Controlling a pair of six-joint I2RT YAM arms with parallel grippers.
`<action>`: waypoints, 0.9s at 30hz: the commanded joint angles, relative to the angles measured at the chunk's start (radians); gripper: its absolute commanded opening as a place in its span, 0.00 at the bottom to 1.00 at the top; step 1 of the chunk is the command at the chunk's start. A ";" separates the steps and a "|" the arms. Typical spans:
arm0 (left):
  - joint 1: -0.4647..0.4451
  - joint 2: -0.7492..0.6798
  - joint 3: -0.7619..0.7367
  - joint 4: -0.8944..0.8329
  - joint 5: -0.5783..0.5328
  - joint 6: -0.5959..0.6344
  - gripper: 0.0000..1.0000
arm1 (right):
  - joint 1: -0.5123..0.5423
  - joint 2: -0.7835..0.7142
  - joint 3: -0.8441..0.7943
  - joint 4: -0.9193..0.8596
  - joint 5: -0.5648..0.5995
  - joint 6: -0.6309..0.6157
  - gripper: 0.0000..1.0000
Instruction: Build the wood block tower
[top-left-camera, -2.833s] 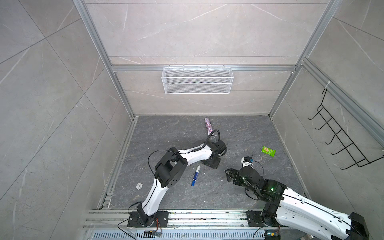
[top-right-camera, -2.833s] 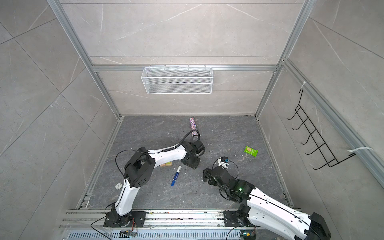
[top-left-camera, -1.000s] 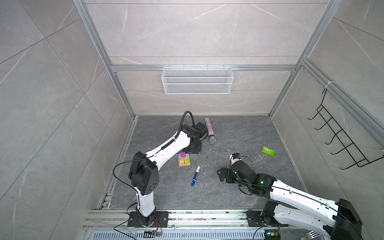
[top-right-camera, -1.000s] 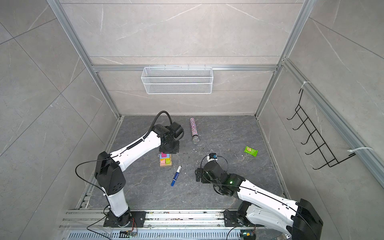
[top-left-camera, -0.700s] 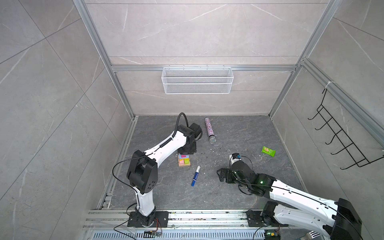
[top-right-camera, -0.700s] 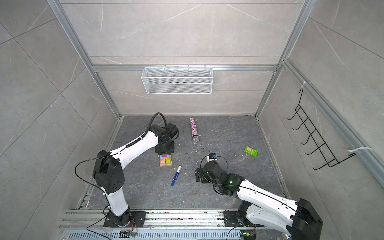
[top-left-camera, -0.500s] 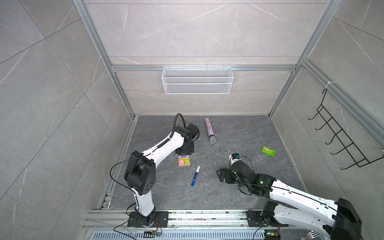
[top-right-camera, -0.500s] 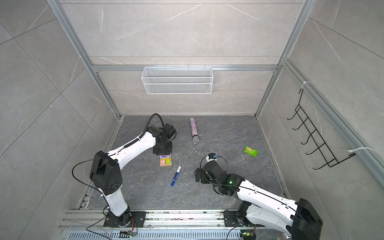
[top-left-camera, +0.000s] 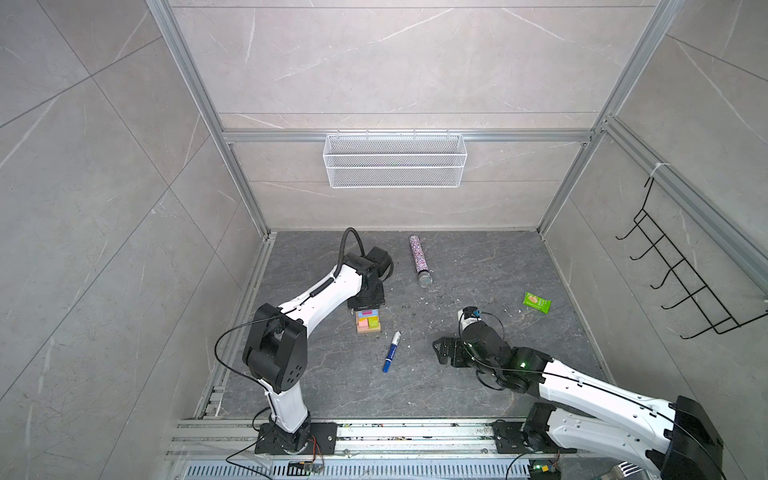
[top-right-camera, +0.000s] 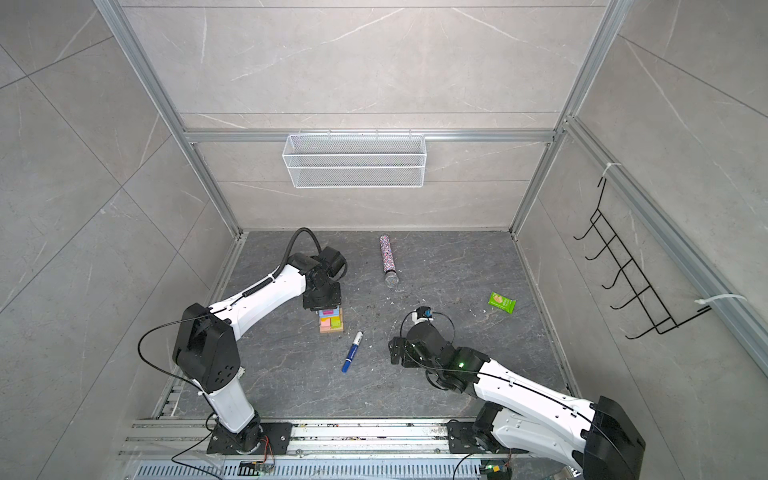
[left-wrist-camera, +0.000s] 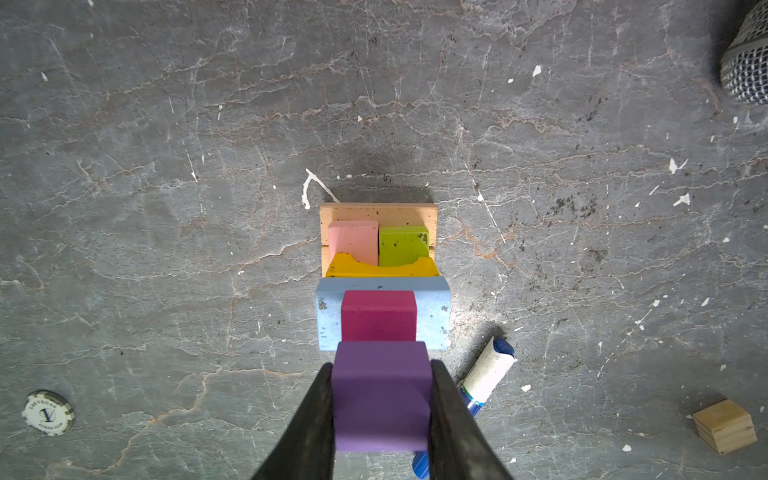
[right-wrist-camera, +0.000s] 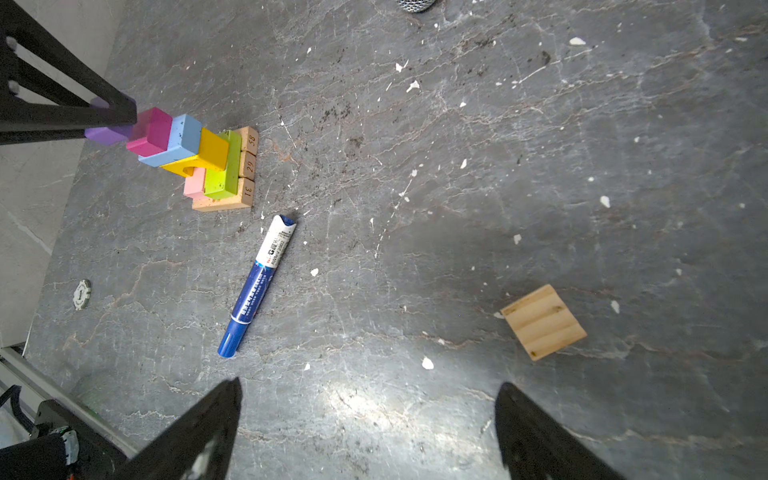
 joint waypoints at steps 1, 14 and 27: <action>0.006 -0.018 0.002 0.011 0.011 -0.024 0.20 | 0.008 0.006 0.012 0.009 -0.001 -0.002 0.95; 0.020 -0.014 -0.009 0.021 0.003 -0.030 0.20 | 0.008 0.000 0.007 0.002 0.008 -0.002 0.95; 0.020 -0.006 -0.023 0.024 0.000 -0.026 0.20 | 0.010 0.008 0.007 0.007 0.005 0.000 0.95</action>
